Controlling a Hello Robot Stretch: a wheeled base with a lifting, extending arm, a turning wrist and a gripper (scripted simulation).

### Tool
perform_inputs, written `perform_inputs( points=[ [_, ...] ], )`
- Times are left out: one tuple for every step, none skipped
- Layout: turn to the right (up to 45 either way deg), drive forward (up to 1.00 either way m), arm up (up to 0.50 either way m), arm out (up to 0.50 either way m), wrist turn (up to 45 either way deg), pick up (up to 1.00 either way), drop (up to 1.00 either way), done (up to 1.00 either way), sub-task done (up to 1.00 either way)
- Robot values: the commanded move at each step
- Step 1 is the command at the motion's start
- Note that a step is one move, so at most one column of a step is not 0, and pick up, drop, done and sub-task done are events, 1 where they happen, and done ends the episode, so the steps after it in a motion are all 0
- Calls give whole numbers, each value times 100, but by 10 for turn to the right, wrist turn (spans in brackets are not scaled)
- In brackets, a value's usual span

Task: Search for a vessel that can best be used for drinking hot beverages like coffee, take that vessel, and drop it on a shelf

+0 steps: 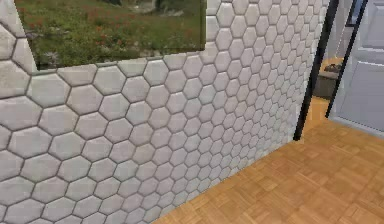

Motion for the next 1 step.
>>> perform_inputs(
  points=[
    [0, 50, 0, 0, 0, 0, 0, 0, 0]
  ],
)
